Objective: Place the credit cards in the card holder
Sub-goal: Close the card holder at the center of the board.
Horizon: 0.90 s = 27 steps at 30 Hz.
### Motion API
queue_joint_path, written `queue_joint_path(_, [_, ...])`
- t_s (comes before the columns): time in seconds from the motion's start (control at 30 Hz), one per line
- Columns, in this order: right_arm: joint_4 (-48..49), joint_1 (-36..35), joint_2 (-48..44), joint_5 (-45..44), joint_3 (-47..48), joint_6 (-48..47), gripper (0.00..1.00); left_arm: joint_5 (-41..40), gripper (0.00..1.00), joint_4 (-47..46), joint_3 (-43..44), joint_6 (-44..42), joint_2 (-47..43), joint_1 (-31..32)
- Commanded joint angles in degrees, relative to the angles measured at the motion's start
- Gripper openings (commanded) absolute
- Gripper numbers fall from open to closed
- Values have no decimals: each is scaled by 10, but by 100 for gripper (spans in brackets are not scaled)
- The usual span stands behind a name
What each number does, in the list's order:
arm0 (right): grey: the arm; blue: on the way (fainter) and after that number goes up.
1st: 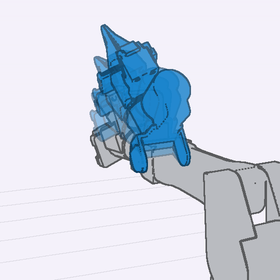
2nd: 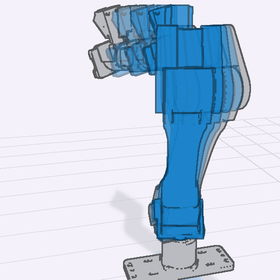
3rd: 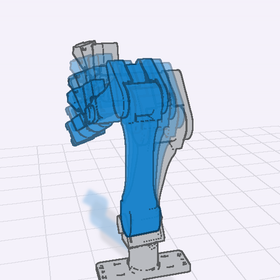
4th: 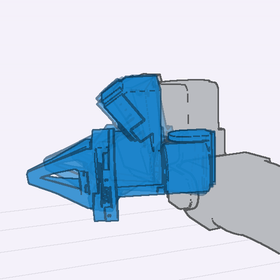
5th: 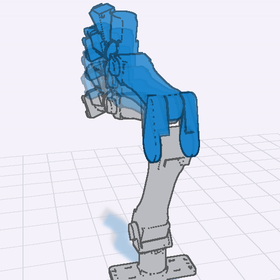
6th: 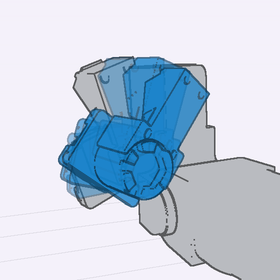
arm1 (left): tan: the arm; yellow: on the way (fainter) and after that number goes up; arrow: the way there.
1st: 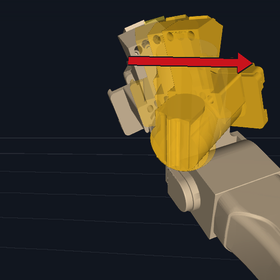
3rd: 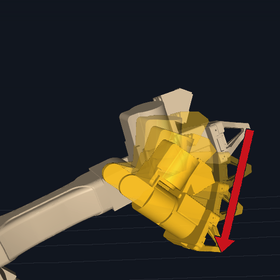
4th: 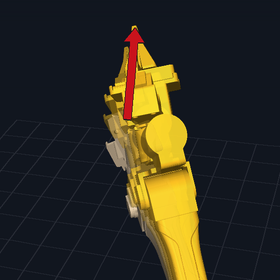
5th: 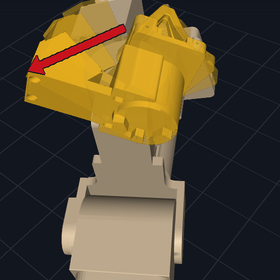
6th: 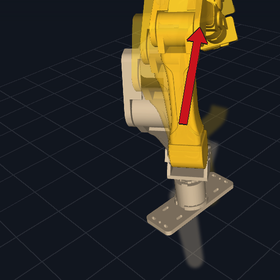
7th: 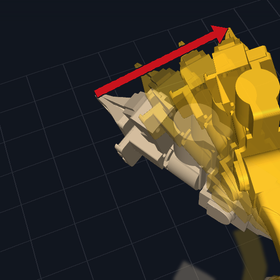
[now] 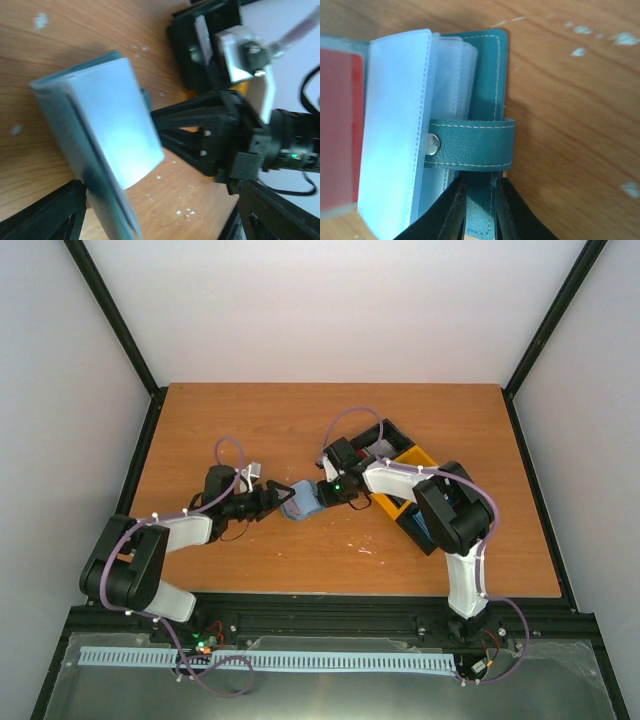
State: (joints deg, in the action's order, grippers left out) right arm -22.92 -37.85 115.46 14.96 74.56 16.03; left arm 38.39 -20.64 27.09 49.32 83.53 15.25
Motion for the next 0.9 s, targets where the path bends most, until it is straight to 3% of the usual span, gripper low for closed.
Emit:
queue_joint_path(0.0, [-6,-14,9,85,-31,27,17,80,84,-58,28,6,9,3])
queue_joint_path(0.2, [28,-14,5,104,-43,50,17,145,82,-108,46,22,70,4])
queue_joint_path(0.43, [27,-22,6,-15,-41,20,18,140,72,-113,47,18,124,3])
queue_joint_path(0.67, [57,-52,2,-124,-62,-14,18,85,59,-24,68,-12,115,4])
queue_joint_path(0.87, [103,-53,4,-147,-69,-62,18,18,58,97,108,-24,84,7])
